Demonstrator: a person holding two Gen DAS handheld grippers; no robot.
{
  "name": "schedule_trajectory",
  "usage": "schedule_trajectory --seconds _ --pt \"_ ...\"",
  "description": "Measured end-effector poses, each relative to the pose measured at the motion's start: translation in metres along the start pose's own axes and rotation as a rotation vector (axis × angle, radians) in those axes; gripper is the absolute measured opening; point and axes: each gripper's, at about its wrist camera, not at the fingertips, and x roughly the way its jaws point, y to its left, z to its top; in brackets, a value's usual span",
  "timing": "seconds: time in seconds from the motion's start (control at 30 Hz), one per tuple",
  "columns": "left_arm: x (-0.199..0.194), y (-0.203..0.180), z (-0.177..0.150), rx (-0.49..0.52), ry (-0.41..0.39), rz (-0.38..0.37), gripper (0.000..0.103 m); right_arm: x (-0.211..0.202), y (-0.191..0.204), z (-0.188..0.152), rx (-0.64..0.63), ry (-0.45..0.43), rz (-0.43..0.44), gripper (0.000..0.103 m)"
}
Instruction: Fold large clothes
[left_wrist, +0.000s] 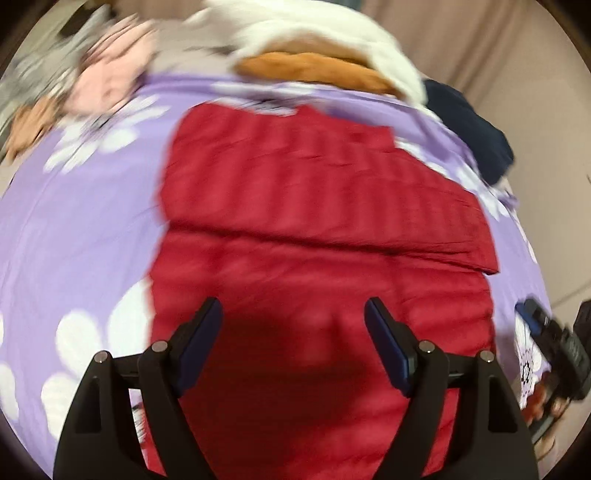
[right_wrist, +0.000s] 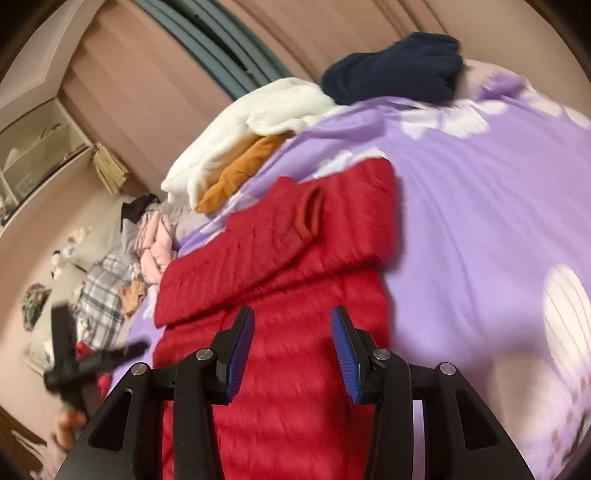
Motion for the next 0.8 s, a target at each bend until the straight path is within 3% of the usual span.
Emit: schedule_trajectory --seconds 0.13,0.3,0.37,0.4,0.43,0.67,0.8 --pt "-0.006 0.038 -0.019 -0.101 0.011 0.001 0.081 0.035 0.007 0.028 -0.025 0.006 -0.026 0.043" --pt "-0.004 0.066 -0.043 -0.211 0.058 -0.073 0.081 0.087 0.006 0.048 -0.055 0.082 -0.152 0.043" --pt "-0.004 0.070 -0.048 -0.226 0.065 -0.081 0.081 0.100 -0.002 0.047 0.003 0.128 -0.098 0.040" --pt "-0.005 0.072 -0.050 -0.233 0.065 -0.087 0.081 0.102 -0.003 0.046 0.016 0.135 -0.084 0.034" --pt "-0.005 0.073 -0.051 -0.240 0.064 -0.092 0.081 0.103 -0.001 0.044 0.009 0.134 -0.089 0.020" --pt "-0.009 0.084 -0.053 -0.276 0.056 -0.109 0.081 0.074 0.019 0.022 -0.045 0.175 -0.054 0.019" --pt "-0.007 0.088 -0.053 -0.293 0.068 -0.115 0.081 0.092 0.005 0.017 -0.029 0.275 -0.147 0.019"
